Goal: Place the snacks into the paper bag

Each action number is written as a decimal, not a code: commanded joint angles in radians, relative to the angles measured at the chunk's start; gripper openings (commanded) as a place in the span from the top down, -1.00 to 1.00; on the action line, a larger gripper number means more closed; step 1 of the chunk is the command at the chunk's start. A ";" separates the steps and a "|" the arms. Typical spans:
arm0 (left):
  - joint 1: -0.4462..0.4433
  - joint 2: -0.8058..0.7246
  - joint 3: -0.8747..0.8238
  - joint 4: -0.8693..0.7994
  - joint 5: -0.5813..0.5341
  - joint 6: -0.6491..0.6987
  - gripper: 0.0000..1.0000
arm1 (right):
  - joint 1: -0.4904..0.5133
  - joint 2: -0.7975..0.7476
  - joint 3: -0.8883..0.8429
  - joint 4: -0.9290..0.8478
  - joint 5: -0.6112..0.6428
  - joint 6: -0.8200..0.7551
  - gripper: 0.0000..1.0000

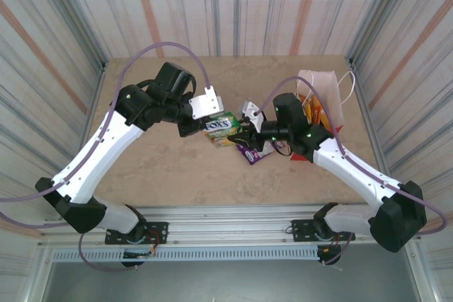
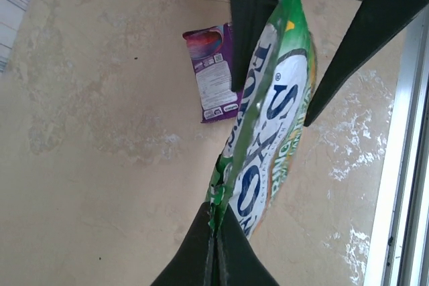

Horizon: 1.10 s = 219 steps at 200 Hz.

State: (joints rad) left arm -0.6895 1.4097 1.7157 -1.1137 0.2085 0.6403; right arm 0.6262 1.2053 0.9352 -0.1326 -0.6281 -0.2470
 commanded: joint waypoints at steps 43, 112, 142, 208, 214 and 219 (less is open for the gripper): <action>-0.009 -0.028 0.013 0.117 -0.038 -0.101 1.00 | 0.009 -0.054 -0.053 0.107 0.052 -0.010 0.68; 0.026 -0.028 -0.009 0.195 -0.122 -0.282 -0.46 | -0.003 -0.160 -0.050 0.137 0.260 0.087 0.86; 0.082 -0.040 -0.065 0.240 -0.169 -0.478 -0.70 | -0.040 -0.206 0.007 0.122 0.343 0.145 0.87; 0.144 -0.066 -0.266 0.404 -0.106 -0.716 -0.78 | -0.230 -0.261 0.290 -0.004 0.617 0.326 0.80; 0.144 -0.056 -0.270 0.403 -0.103 -0.721 -0.77 | -0.254 -0.265 0.313 -0.018 0.642 0.337 0.80; 0.144 -0.048 -0.272 0.403 -0.101 -0.724 -0.77 | -0.273 -0.268 0.330 -0.033 0.669 0.347 0.80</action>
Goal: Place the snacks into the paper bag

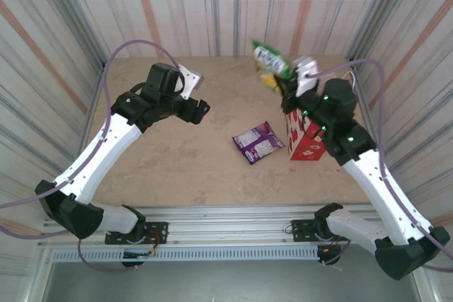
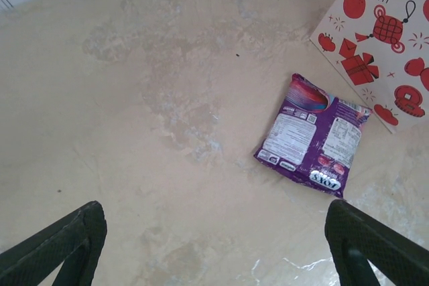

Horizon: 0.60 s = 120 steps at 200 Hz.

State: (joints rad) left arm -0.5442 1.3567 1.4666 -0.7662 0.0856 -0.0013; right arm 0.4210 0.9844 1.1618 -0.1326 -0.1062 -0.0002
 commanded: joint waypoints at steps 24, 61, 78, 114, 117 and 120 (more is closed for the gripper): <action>-0.002 0.036 -0.033 0.062 0.037 -0.102 -0.78 | -0.176 -0.053 0.150 -0.111 0.254 0.142 0.81; -0.002 0.078 -0.042 0.081 0.080 -0.129 -0.78 | -0.327 -0.058 0.124 -0.232 0.233 0.219 0.80; -0.002 0.098 -0.045 0.090 0.097 -0.143 -0.78 | -0.356 -0.061 0.066 -0.254 0.198 0.232 0.78; -0.001 0.134 -0.042 0.094 0.120 -0.170 -0.77 | -0.365 -0.076 -0.062 -0.241 0.137 0.241 0.76; -0.001 0.135 -0.042 0.094 0.125 -0.173 -0.77 | -0.366 -0.078 -0.069 -0.240 0.136 0.242 0.75; -0.001 0.137 -0.043 0.096 0.126 -0.178 -0.77 | -0.365 -0.078 -0.077 -0.238 0.136 0.244 0.75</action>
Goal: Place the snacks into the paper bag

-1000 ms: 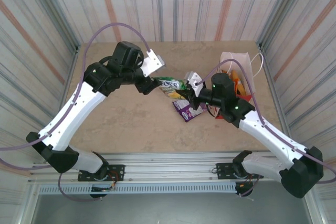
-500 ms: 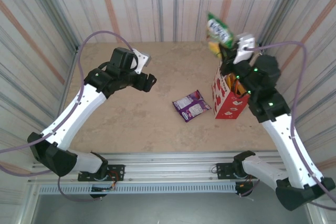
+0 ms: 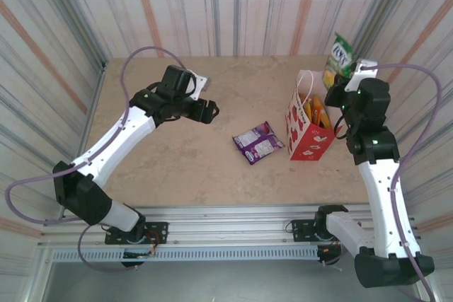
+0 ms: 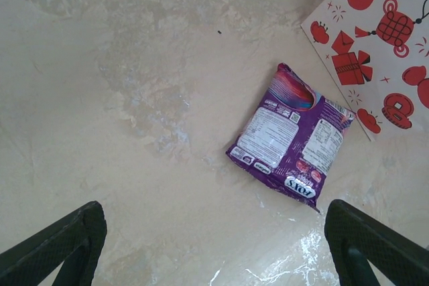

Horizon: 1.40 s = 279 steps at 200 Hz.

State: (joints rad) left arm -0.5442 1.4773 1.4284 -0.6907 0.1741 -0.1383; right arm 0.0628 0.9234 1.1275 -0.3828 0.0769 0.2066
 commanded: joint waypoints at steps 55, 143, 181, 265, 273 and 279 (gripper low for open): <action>-0.002 0.021 -0.046 0.072 0.097 -0.113 -0.74 | -0.015 -0.015 -0.113 0.036 -0.041 0.020 0.69; -0.001 0.049 -0.083 0.112 0.170 -0.192 -0.70 | -0.031 -0.103 -0.056 -0.088 -0.104 0.002 -0.10; -0.002 0.050 -0.196 0.242 0.275 -0.363 -0.53 | -0.030 -0.156 -0.021 -0.202 -0.221 0.041 -0.07; -0.044 0.172 -0.468 0.679 0.276 -0.788 -0.21 | 0.063 -0.366 -0.194 -0.258 -0.436 0.173 0.00; -0.055 0.198 -0.470 0.708 0.276 -0.820 -0.17 | 0.075 -0.374 -0.201 -0.260 -0.427 0.174 0.00; -0.065 0.216 -0.469 0.726 0.271 -0.842 -0.14 | 0.083 -0.379 -0.203 -0.261 -0.423 0.173 0.00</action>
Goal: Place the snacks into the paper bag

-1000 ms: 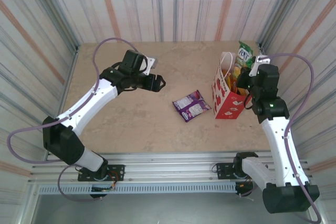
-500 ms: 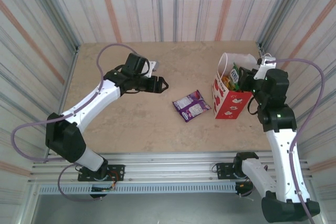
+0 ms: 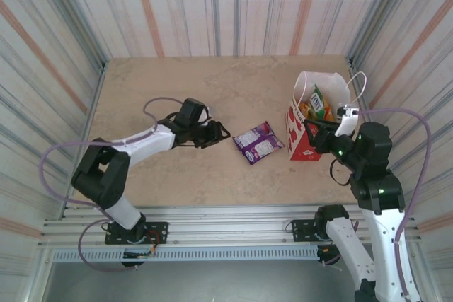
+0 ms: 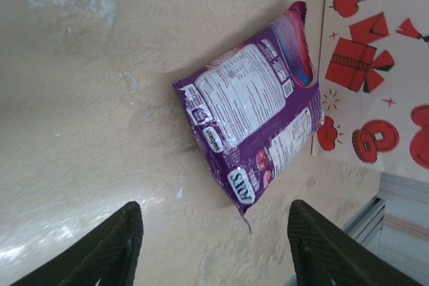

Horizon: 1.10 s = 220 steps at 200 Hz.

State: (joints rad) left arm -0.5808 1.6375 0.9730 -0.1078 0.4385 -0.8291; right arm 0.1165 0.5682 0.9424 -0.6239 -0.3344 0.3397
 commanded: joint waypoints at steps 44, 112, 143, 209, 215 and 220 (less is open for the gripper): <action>-0.093 0.181 0.008 0.222 -0.006 -0.260 0.03 | 0.061 -0.031 -0.026 -0.010 -0.011 0.042 0.00; -0.134 0.245 0.005 0.264 -0.016 -0.317 0.26 | 0.071 -0.053 -0.044 -0.003 -0.013 0.036 0.01; -0.137 0.264 0.016 0.260 -0.022 -0.318 0.36 | 0.072 -0.061 -0.049 -0.008 -0.012 0.035 0.01; -0.137 0.213 0.041 0.167 -0.045 -0.242 1.00 | 0.072 -0.072 -0.031 -0.014 -0.006 0.017 0.02; -0.137 0.197 0.056 0.136 -0.048 -0.216 1.00 | 0.072 -0.071 -0.027 -0.016 -0.006 0.012 0.02; -0.137 0.185 0.068 0.105 -0.050 -0.189 1.00 | 0.072 -0.069 -0.023 -0.016 -0.006 0.009 0.02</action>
State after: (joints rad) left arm -0.7132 1.8908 0.9874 0.1192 0.4179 -1.1160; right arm 0.1833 0.5026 0.8982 -0.6334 -0.3382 0.3588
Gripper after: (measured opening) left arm 0.053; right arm 0.489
